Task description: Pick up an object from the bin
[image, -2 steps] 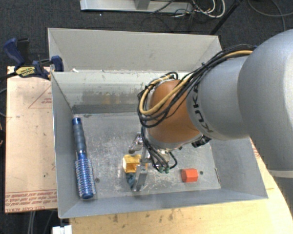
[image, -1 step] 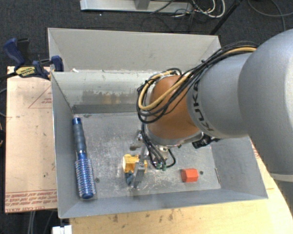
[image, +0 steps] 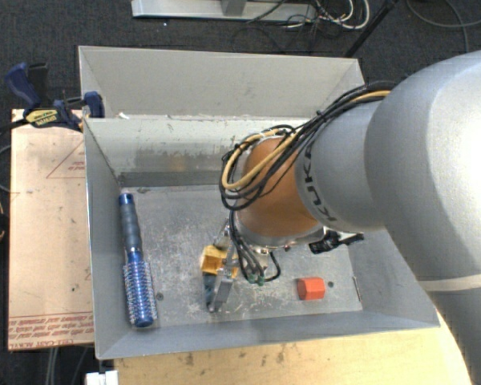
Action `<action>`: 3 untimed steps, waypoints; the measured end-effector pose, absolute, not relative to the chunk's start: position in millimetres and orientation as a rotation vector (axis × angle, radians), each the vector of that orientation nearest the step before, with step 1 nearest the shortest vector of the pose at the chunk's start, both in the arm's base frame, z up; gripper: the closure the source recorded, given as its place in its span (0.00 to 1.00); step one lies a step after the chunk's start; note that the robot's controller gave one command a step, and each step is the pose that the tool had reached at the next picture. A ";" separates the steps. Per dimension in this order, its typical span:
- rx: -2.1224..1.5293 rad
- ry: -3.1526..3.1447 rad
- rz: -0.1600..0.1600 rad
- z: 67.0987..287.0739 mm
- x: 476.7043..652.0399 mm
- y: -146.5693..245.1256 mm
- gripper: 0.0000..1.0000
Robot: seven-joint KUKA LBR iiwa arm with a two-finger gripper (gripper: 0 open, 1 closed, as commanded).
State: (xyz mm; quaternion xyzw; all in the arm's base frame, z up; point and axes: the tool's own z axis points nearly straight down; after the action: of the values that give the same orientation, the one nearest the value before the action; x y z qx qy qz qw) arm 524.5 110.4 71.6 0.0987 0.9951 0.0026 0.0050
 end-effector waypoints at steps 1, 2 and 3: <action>0.305 3.123 0.006 73.8 526.1 112.0 0.00; 0.308 3.103 0.009 77.7 531.5 111.0 1.00; 0.307 3.123 0.003 92.5 532.2 111.7 1.00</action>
Offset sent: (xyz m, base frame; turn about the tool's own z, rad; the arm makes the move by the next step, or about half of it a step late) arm 0.0000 0.0000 0.0000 0.0000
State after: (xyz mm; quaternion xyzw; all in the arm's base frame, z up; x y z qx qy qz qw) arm 532.2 111.7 92.5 0.0977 0.9952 0.0011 0.0017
